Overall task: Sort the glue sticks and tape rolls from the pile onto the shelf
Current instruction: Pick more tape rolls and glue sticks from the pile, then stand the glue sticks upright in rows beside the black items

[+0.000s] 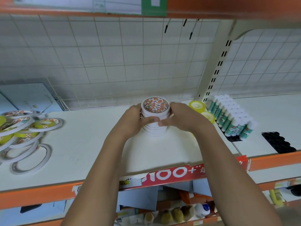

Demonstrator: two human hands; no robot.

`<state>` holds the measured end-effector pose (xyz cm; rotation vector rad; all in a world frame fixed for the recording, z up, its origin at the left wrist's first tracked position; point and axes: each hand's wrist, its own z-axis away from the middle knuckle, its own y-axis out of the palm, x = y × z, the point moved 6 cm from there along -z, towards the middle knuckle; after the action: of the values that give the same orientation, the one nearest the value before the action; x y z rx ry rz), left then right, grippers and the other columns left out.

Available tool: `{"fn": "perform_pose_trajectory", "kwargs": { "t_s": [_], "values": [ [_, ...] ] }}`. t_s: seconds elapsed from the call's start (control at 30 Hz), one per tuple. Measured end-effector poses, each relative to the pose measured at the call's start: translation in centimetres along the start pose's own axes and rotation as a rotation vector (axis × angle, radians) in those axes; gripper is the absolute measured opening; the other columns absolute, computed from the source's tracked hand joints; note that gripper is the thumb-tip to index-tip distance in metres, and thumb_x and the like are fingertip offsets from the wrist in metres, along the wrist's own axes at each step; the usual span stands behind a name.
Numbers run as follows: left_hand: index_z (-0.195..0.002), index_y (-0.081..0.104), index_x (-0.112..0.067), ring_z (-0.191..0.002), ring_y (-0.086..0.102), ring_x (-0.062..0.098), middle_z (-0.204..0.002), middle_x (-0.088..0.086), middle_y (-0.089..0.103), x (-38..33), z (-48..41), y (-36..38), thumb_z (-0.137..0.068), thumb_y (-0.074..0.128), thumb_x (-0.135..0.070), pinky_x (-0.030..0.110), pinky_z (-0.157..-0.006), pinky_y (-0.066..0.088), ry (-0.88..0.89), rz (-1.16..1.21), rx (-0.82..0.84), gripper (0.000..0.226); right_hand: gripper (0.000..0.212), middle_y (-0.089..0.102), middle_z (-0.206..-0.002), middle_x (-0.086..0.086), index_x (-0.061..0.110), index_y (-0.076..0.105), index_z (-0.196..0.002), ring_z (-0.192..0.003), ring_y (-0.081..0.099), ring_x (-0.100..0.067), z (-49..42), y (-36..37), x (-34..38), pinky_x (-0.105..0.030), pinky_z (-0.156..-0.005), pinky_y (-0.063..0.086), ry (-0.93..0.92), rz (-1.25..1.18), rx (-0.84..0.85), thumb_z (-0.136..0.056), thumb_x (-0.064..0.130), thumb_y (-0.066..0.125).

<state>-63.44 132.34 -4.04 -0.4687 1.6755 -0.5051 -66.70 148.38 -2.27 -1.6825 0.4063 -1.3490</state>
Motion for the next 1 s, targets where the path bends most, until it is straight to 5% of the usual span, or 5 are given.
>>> {"fn": "perform_pose_trajectory", "kwargs": {
  "t_s": [0.2, 0.43, 0.6, 0.73, 1.0],
  "values": [
    [-0.128, 0.057, -0.019, -0.092, 0.059, -0.010, -0.116, -0.010, 0.066, 0.1, 0.6, 0.6, -0.078, 0.079, -0.031, 0.003, -0.073, 0.042, 0.038, 0.092, -0.042, 0.056, 0.052, 0.067, -0.107, -0.001, 0.012, 0.061, -0.113, -0.093, 0.064, -0.018, 0.9, 1.3, -1.1, -0.036, -0.083, 0.053, 0.024, -0.055, -0.057, -0.072, 0.036, 0.082],
    [-0.133, 0.051, -0.018, -0.114, 0.055, 0.020, -0.126, 0.006, 0.058, 0.8, 0.0, 1.1, -0.081, 0.074, -0.042, 0.040, -0.098, 0.047, -0.030, -0.037, -0.022, 0.061, 0.053, 0.068, -0.104, 0.003, 0.013, 0.062, -0.115, -0.089, 0.064, -0.016, 1.2, 1.4, -0.9, -0.022, -0.070, 0.047, 0.022, -0.147, -0.126, -0.069, 0.024, 0.086],
    [-0.121, 0.053, -0.013, -0.103, 0.057, 0.018, -0.117, -0.001, 0.060, 1.0, 1.2, 0.8, -0.077, 0.079, -0.039, 0.025, -0.081, 0.049, -0.051, -0.043, -0.048, 0.057, 0.050, 0.065, -0.110, -0.009, 0.004, 0.061, -0.108, -0.103, 0.060, -0.026, 2.8, 2.2, -0.9, -0.035, -0.081, 0.048, 0.101, 0.082, -0.163, -0.076, 0.038, 0.079],
    [-0.105, 0.062, -0.015, -0.095, 0.059, 0.022, -0.111, 0.003, 0.062, 2.9, 3.5, -0.7, -0.077, 0.077, -0.046, 0.037, -0.083, 0.049, -0.156, -0.291, -0.042, 0.045, 0.038, 0.062, -0.111, -0.006, 0.008, 0.063, -0.104, -0.106, 0.057, -0.025, 4.5, 4.3, 0.4, -0.033, -0.080, 0.046, 0.124, 0.271, -0.029, -0.085, 0.041, 0.068],
    [-0.109, 0.066, -0.026, -0.093, 0.061, 0.013, -0.107, -0.012, 0.065, 6.1, 11.0, -9.1, -0.087, 0.065, -0.045, 0.034, -0.083, 0.050, -0.226, -0.423, -0.237, 0.029, 0.016, 0.069, -0.100, 0.004, 0.021, 0.068, -0.102, -0.092, 0.063, -0.015, 2.8, 10.6, 11.5, -0.036, -0.082, 0.053, -0.183, 0.070, -0.008, -0.089, 0.028, 0.061]
  ]
}}
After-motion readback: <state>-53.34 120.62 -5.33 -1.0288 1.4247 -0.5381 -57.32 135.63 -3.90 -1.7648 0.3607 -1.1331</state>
